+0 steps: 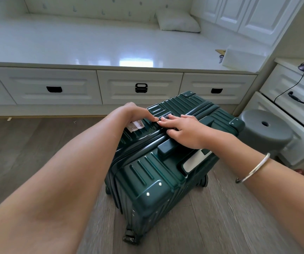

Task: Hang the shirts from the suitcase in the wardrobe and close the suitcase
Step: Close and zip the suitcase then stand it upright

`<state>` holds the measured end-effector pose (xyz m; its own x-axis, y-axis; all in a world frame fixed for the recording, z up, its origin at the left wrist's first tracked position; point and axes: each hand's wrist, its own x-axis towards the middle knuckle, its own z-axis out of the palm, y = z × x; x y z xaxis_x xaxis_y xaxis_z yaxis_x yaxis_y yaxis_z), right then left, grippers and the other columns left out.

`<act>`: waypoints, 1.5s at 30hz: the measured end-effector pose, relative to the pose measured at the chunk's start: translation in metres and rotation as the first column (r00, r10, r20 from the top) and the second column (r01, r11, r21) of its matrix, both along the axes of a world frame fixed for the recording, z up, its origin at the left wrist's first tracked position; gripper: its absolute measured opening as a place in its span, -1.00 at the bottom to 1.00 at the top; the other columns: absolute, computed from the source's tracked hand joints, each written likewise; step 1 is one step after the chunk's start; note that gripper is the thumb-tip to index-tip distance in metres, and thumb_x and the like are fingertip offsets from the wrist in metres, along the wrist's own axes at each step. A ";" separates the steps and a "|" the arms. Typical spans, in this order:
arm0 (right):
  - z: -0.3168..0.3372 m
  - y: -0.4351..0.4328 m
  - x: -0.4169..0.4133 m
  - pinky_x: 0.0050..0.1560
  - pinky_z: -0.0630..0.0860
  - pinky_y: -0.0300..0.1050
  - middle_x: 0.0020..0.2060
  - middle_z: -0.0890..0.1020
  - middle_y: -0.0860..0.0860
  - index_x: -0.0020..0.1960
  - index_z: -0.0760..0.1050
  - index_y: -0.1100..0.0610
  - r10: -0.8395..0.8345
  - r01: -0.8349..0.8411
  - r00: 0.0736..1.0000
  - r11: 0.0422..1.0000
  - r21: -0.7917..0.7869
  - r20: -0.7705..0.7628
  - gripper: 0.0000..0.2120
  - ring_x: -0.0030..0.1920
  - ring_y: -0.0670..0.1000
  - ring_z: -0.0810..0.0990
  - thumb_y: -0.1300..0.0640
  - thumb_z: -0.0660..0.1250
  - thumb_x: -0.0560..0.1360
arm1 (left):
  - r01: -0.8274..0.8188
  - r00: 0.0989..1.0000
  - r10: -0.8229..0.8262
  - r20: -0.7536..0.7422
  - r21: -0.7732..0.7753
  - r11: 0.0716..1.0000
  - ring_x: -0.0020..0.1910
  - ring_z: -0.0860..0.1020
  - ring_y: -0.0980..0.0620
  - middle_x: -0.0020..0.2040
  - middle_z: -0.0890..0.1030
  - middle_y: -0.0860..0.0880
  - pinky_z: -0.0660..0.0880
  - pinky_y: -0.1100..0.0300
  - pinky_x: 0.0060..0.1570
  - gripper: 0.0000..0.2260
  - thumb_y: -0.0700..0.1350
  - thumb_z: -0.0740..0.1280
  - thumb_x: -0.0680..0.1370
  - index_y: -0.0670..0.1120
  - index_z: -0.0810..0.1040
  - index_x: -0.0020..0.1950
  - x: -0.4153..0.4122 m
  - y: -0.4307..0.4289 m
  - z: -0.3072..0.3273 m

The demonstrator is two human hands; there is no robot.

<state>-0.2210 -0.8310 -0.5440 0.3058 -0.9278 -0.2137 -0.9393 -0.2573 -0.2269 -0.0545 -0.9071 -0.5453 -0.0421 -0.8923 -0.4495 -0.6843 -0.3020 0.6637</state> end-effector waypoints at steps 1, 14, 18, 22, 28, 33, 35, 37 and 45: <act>0.000 0.000 0.000 0.53 -0.18 -0.13 0.53 0.14 -0.17 0.53 0.17 -0.05 0.006 -0.006 1.000 1.000 0.012 0.021 -0.54 0.54 -0.18 -0.03 0.12 0.03 0.64 | 0.001 1.000 -0.001 -0.001 0.004 1.000 0.36 0.38 -0.21 0.46 0.32 -0.16 0.41 -0.07 0.21 -0.06 0.14 0.55 0.30 -0.18 0.17 0.51 0.000 0.000 0.000; -0.005 0.004 0.002 0.53 -0.28 -0.06 0.47 0.26 -0.26 0.47 0.29 -0.15 -0.009 0.008 1.000 0.997 -0.072 -0.021 -0.55 0.51 -0.16 0.15 0.02 0.07 0.58 | 0.036 0.998 -0.037 0.047 0.007 0.999 0.34 0.39 -0.17 0.44 0.34 -0.15 0.41 0.02 0.07 -0.11 0.12 0.54 0.33 -0.18 0.20 0.49 0.001 0.000 -0.002; -0.004 0.006 0.007 0.52 -0.29 -0.11 0.48 0.28 -0.19 0.49 0.28 -0.08 0.004 -0.006 1.000 0.997 -0.078 -0.026 -0.53 0.52 -0.12 0.14 0.06 0.07 0.58 | 0.030 0.999 -0.030 0.027 0.013 0.999 0.42 0.31 -0.18 0.51 0.23 -0.15 0.38 -0.05 0.18 -0.05 0.23 0.45 0.38 -0.16 0.05 0.54 -0.001 -0.002 -0.004; 0.001 0.014 0.011 0.47 -0.28 -0.19 0.54 0.15 -0.10 0.54 0.16 0.03 -0.027 0.027 0.999 1.000 0.000 0.023 -0.51 0.56 0.04 -0.07 0.13 0.03 0.62 | 0.088 0.993 -0.091 0.080 0.040 0.995 0.52 0.14 -0.16 0.57 0.07 -0.17 0.18 0.00 0.46 -0.12 0.27 0.26 0.52 -0.22 -0.10 0.56 -0.011 0.010 -0.003; -0.010 0.020 0.011 0.53 -0.19 -0.06 0.55 0.09 -0.13 0.56 0.09 -0.02 -0.052 0.052 0.999 0.998 -0.037 0.016 -0.51 0.54 -0.10 0.06 0.08 -0.06 0.63 | 0.163 0.962 -0.138 0.234 -0.088 0.983 0.16 0.50 -0.11 0.26 0.48 -0.11 0.44 0.08 0.05 -0.18 0.37 0.32 0.40 -0.23 0.33 0.39 -0.005 0.008 -0.010; -0.011 0.025 0.010 0.49 -0.09 -0.10 0.55 0.05 -0.18 0.56 0.06 -0.05 -0.081 0.083 0.996 0.995 -0.049 0.036 -0.50 0.53 -0.12 0.05 0.04 -0.07 0.63 | 0.168 0.962 -0.124 0.243 -0.168 0.971 -0.17 0.58 -0.06 -0.09 0.61 -0.05 0.55 0.07 -0.11 -0.35 0.44 0.33 0.30 -0.12 0.45 0.01 -0.003 0.009 -0.016; -0.012 0.024 0.008 0.49 -0.09 -0.10 0.55 0.04 -0.19 0.56 0.05 -0.07 -0.076 0.077 0.996 0.996 -0.045 0.044 -0.50 0.54 -0.12 0.04 0.04 -0.06 0.63 | 0.167 0.959 -0.118 0.256 -0.176 0.970 -0.17 0.59 -0.06 -0.11 0.61 -0.04 0.56 0.05 -0.09 -0.38 0.44 0.31 0.31 -0.09 0.43 -0.01 -0.003 0.011 -0.016; -0.014 0.024 0.005 0.50 -0.06 -0.11 0.54 0.08 -0.20 0.56 0.06 -0.09 -0.068 0.075 0.992 0.995 -0.066 0.104 -0.50 0.53 -0.15 0.06 0.05 -0.03 0.62 | 0.179 0.958 -0.130 0.257 -0.178 0.967 -0.23 0.56 -0.04 -0.15 0.60 -0.02 0.52 0.08 -0.17 -0.27 0.49 0.27 0.27 -0.10 0.42 0.10 -0.001 0.012 -0.016; -0.028 0.008 -0.005 0.54 0.02 -0.04 0.52 0.23 -0.13 0.56 0.00 -0.13 -0.128 0.154 0.952 0.985 -0.075 0.279 -0.43 0.55 -0.05 0.07 0.07 0.07 0.59 | 0.206 0.977 -0.196 0.079 -0.146 0.968 -0.09 0.50 0.01 0.07 0.52 -0.03 0.39 0.18 -0.14 -0.53 0.19 0.26 0.54 -0.13 0.46 0.27 0.004 0.000 -0.020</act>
